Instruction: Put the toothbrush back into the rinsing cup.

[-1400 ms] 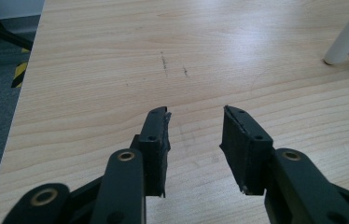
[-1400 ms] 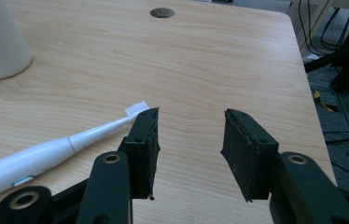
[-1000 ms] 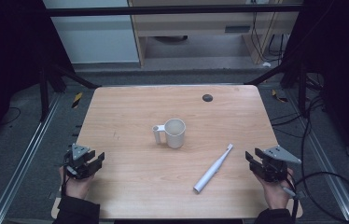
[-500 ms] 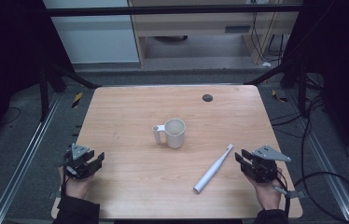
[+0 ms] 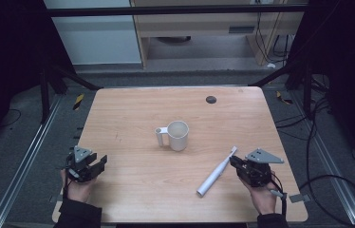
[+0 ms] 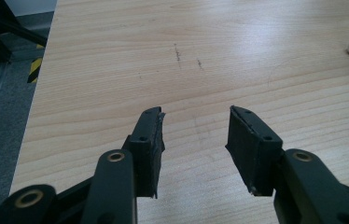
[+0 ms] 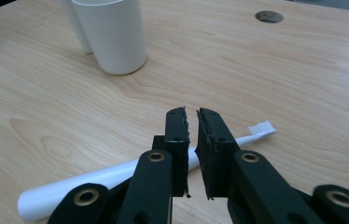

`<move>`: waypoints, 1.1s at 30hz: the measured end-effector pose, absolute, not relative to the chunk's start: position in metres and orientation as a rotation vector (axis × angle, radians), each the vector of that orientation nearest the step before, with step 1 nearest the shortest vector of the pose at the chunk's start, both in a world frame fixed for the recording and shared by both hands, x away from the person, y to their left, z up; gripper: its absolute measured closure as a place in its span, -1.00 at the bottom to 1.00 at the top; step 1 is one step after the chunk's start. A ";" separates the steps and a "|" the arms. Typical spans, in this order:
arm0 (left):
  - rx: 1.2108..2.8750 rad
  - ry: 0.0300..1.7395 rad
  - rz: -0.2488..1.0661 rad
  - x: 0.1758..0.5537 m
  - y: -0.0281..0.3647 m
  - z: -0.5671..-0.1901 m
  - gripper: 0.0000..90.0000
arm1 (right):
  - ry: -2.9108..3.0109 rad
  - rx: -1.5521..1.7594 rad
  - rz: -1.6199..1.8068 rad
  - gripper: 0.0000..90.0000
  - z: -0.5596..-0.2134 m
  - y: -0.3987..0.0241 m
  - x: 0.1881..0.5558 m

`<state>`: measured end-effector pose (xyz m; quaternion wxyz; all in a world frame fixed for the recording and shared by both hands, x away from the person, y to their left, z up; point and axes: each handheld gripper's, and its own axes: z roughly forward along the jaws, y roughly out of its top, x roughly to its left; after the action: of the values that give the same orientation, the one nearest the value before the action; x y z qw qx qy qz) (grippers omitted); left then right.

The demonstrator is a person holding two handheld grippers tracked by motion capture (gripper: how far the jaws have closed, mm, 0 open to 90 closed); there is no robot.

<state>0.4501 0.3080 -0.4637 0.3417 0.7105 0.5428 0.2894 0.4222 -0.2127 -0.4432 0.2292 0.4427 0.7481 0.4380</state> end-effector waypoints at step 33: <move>1.869 1.403 0.748 0.451 0.306 -0.464 0.17 | 2.300 1.128 1.237 1.00 -0.467 -0.161 0.424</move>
<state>0.4507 0.3057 -0.4644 0.3373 0.7171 0.5383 0.2868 0.4243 -0.1615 -0.4671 0.1479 0.3922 0.7995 0.4302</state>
